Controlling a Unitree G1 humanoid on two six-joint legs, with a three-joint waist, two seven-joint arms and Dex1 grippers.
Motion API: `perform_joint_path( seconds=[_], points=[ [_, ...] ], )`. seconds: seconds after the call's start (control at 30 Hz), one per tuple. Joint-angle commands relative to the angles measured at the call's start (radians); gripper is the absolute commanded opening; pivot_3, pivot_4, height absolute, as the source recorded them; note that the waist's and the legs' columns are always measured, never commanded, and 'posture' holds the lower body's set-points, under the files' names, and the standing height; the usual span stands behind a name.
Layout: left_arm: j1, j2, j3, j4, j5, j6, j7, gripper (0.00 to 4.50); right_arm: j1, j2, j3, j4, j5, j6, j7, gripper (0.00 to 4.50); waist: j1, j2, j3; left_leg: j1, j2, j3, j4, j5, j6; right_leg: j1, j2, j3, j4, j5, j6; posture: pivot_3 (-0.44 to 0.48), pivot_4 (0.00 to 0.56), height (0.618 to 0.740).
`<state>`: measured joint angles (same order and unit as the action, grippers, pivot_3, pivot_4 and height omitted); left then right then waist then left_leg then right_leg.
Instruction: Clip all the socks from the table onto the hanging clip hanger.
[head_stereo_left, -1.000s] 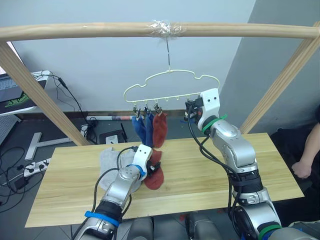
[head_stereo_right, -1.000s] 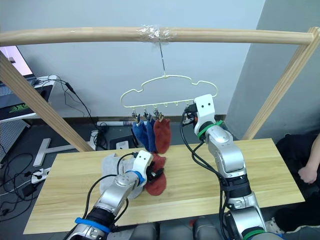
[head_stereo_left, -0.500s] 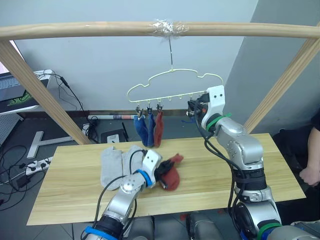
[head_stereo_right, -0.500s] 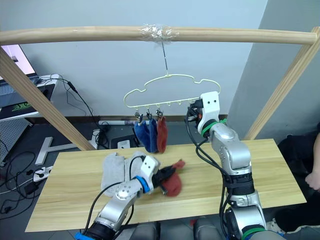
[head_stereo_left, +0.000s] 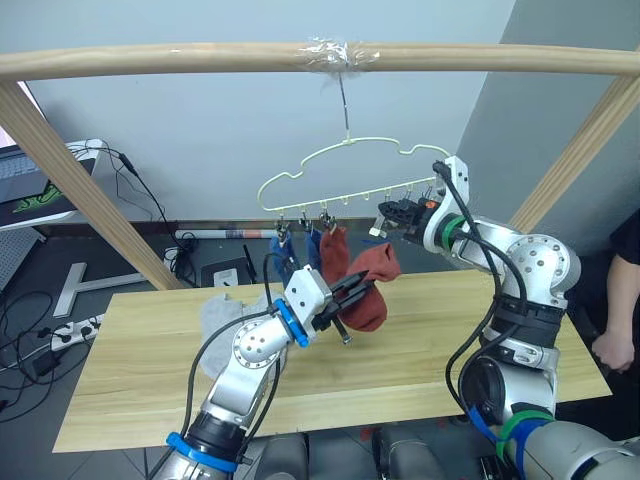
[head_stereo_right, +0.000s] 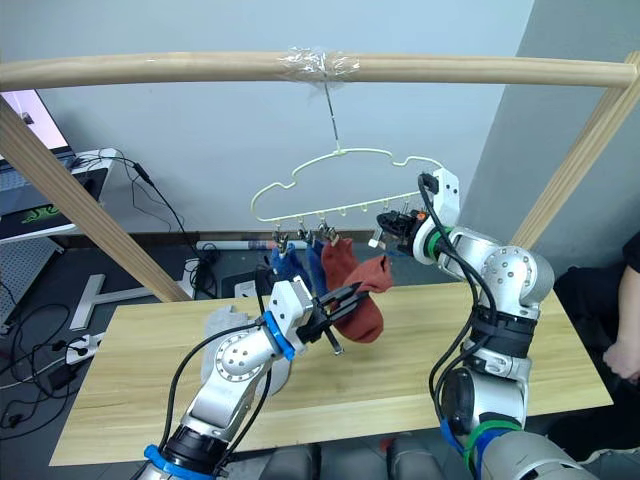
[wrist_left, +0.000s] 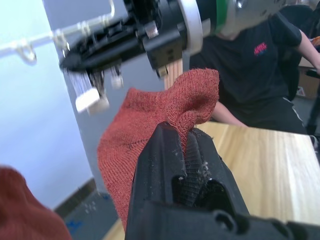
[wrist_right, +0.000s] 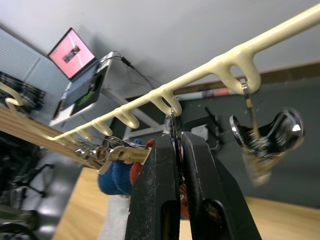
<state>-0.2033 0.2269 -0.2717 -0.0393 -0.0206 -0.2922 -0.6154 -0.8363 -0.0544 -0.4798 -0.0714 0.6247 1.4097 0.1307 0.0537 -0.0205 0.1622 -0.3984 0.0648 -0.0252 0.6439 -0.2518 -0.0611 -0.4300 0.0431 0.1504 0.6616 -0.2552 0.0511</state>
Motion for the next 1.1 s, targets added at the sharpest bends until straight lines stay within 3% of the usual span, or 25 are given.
perform_joint_path(
  seconds=[0.03, 0.5, 0.63, 0.93, 1.0, 1.1],
  points=[
    [-0.022, -0.024, -0.007, 0.006, 0.024, -0.036, 0.038, 0.02, -0.019, 0.007, -0.05, -0.008, 0.025, 0.067, -0.033, 0.0, 0.0, 0.0, 0.0, 0.0, 0.0, 0.0, 0.0, 0.0, 0.0, 0.0, 0.0, 0.0, 0.0, 0.0, 0.0, 0.215, 0.173, 0.74],
    [-0.069, -0.041, -0.004, 0.082, 0.089, -0.085, 0.107, 0.02, -0.051, 0.02, -0.107, -0.035, 0.042, 0.151, -0.062, 0.0, -0.001, 0.0, 0.0, 0.0, 0.0, 0.0, 0.0, 0.0, 0.0, 0.0, 0.0, 0.0, -0.001, 0.0, 0.001, 0.198, 0.173, 0.74],
    [-0.082, -0.048, -0.01, 0.093, 0.092, -0.088, 0.114, 0.0, -0.064, 0.026, -0.13, -0.033, 0.049, 0.153, -0.057, 1.18, -0.002, 0.001, 0.001, -0.001, 0.0, 0.0, -0.001, 0.0, 0.0, -0.001, 0.0, 0.0, -0.001, 0.0, 0.001, 0.198, 0.172, 0.74],
    [-0.111, -0.074, -0.012, 0.112, 0.1, -0.031, 0.124, 0.0, -0.076, 0.013, -0.168, -0.076, 0.081, 0.148, -0.041, 4.43, -0.005, 0.002, 0.001, -0.003, 0.0, 0.0, -0.003, 0.0, 0.0, -0.005, 0.0, 0.0, 0.0, 0.0, 0.001, 0.199, 0.168, 0.74],
    [-0.121, -0.081, -0.012, 0.126, 0.098, -0.004, 0.124, 0.0, -0.069, 0.006, -0.171, -0.1, 0.094, 0.15, -0.032, 4.47, -0.005, 0.002, 0.001, -0.004, 0.0, 0.0, -0.003, 0.0, 0.0, -0.006, 0.0, 0.0, 0.0, 0.0, 0.001, 0.196, 0.166, 0.74],
    [-0.14, -0.104, 0.0, 0.143, 0.063, 0.062, 0.116, 0.85, -0.008, -0.044, -0.109, -0.19, 0.114, 0.134, 0.01, 4.5, -0.003, 0.002, 0.001, -0.004, 0.0, 0.0, -0.003, 0.0, 0.0, -0.006, 0.0, 0.0, -0.001, 0.0, 0.001, 0.195, 0.165, 0.74]
  ],
)
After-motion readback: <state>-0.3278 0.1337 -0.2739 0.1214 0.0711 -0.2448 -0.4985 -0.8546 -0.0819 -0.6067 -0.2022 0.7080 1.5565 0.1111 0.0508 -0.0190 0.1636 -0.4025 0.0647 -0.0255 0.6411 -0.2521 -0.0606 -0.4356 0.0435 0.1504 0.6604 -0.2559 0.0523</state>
